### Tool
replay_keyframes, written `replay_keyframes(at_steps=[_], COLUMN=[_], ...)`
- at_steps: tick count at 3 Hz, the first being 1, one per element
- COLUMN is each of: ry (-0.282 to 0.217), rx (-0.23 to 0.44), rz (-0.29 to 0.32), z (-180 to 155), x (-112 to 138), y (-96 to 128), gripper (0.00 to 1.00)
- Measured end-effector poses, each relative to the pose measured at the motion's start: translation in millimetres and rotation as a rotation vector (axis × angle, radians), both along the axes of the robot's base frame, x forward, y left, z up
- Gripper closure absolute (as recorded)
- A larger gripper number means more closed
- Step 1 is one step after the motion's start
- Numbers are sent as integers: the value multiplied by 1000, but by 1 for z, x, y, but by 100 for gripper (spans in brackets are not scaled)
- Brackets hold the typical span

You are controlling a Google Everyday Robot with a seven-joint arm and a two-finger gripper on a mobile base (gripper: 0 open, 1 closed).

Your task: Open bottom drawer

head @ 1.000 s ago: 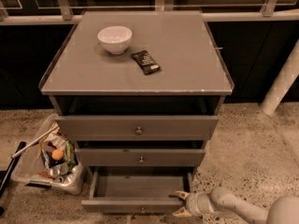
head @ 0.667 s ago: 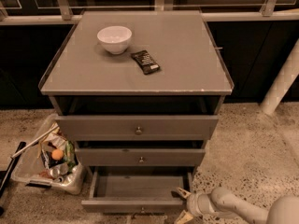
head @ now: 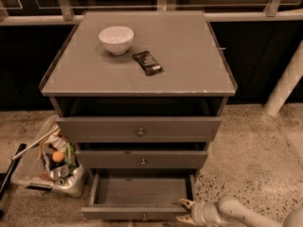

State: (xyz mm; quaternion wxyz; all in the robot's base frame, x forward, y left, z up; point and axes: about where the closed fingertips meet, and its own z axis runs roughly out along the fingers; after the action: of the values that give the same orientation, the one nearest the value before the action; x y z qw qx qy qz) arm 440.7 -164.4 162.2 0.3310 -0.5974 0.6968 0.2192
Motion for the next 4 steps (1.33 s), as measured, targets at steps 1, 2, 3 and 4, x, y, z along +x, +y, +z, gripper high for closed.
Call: replay_keyframes(at_steps=[1, 2, 3, 4], ry=[0, 0, 0, 0], rx=[0, 0, 0, 0], rz=[0, 0, 0, 0], z=[0, 0, 0, 0], x=[0, 0, 0, 0], y=[0, 0, 0, 0], gripper=[58, 34, 11, 0])
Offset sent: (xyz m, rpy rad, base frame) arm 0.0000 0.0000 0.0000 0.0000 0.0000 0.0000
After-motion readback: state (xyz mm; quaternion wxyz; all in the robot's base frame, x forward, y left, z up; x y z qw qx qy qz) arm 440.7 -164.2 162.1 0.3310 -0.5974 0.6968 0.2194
